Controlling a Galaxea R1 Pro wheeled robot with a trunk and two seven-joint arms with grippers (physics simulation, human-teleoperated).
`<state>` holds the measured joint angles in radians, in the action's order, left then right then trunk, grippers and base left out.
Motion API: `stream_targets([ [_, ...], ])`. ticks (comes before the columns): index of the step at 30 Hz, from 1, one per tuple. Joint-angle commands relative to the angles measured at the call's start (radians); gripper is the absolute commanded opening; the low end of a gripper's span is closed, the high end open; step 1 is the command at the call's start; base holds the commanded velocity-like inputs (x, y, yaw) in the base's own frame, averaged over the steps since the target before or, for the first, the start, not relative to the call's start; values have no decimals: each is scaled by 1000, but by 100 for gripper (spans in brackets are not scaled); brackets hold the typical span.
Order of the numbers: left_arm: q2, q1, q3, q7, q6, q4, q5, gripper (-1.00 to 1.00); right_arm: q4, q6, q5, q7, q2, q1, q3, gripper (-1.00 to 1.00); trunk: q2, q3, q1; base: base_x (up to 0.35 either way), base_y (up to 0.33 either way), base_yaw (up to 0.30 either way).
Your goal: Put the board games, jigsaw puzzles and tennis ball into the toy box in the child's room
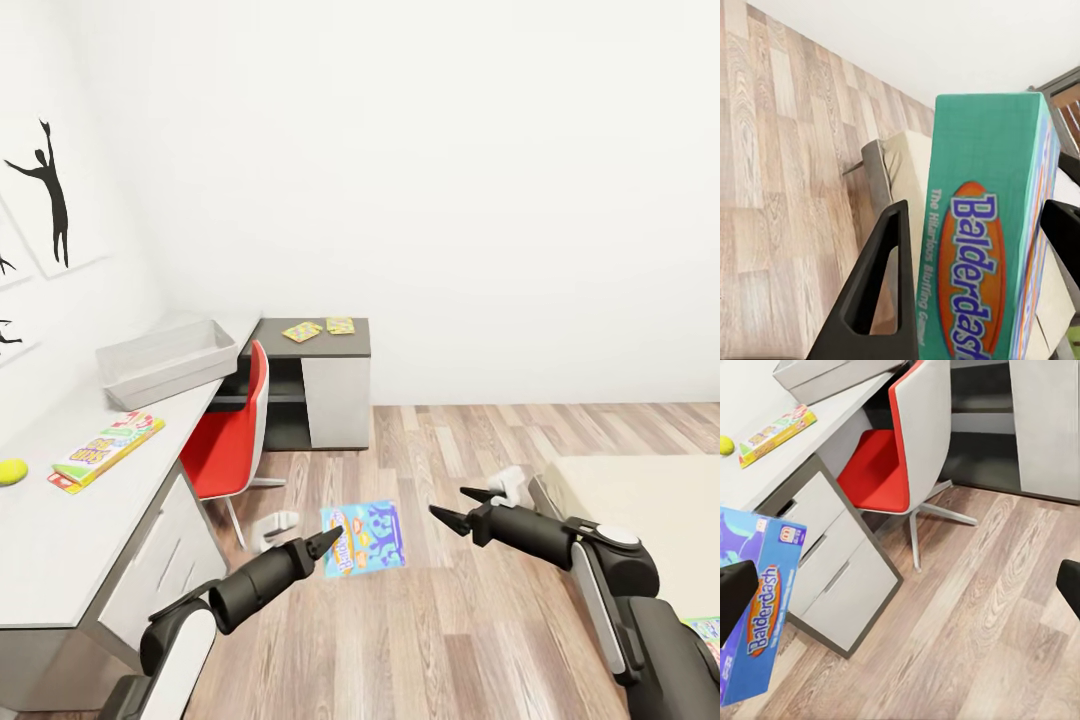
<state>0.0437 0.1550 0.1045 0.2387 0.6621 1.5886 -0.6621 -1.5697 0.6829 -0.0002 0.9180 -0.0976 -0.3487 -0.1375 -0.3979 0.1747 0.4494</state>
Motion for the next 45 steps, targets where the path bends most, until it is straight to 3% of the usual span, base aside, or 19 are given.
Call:
stream_targets([
  [1,1,1,2,-5,6,0,-3,-100,0,6,0,5,0,-1,-5,100,-2,2,1,0,0,0],
  [15,-4,8,14,-18,6,-7,3,-100,3,-1,1,8,1,-1,-24,100,-2,2,1,147,7,0],
  [45,-9,24,17,-23,10,-13,31,-100,-11,25,-8,8,-1,1,-26,100,-2,-3,1,331,1,0],
])
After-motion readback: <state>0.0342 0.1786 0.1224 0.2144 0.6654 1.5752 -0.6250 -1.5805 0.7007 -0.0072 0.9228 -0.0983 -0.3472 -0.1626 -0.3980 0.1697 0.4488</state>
